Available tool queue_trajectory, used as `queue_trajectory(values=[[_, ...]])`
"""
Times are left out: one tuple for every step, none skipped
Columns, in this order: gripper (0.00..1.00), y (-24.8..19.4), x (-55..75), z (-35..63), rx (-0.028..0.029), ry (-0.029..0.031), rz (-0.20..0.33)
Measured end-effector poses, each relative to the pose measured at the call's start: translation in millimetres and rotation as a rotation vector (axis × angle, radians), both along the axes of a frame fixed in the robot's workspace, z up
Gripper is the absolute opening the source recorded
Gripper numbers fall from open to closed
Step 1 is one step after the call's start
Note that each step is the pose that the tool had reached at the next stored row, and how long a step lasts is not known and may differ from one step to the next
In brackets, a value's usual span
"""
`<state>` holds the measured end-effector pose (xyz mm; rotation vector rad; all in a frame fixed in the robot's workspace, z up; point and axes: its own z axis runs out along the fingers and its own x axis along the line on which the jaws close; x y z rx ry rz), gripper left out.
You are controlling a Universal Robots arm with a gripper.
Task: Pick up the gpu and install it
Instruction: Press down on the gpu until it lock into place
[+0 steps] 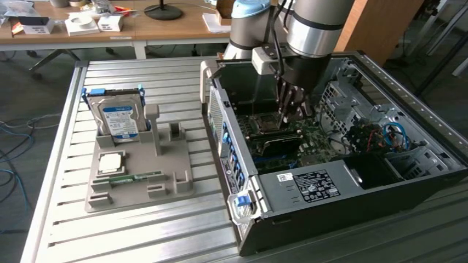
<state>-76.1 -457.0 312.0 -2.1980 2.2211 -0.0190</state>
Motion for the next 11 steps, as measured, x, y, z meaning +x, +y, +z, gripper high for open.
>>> queue_trajectory(values=[[0.11,0.0,0.0,-0.1,-0.0002,0.0001,0.0],[0.11,0.0,0.0,-0.1,-0.0002,0.0,0.0],[0.11,0.0,0.0,-0.1,-0.0002,0.0001,0.0],[0.11,0.0,0.0,-0.1,-0.0001,0.0001,0.0],[0.11,0.0,0.0,-0.2,-0.0001,0.0001,0.0],[0.11,0.0,0.0,-0.2,-0.0001,0.0,0.0],[0.11,0.0,-0.5,-0.3,0.0,0.0,0.0],[0.11,0.3,-1.4,-0.4,0.0001,-0.0001,0.0],[0.11,1.0,-2.8,-0.6,0.0002,-0.0001,0.0],[0.11,1.6,-4.0,-0.6,0.0001,-0.0001,0.0],[0.11,2.0,-4.9,-0.6,0.0,0.0,0.0]])
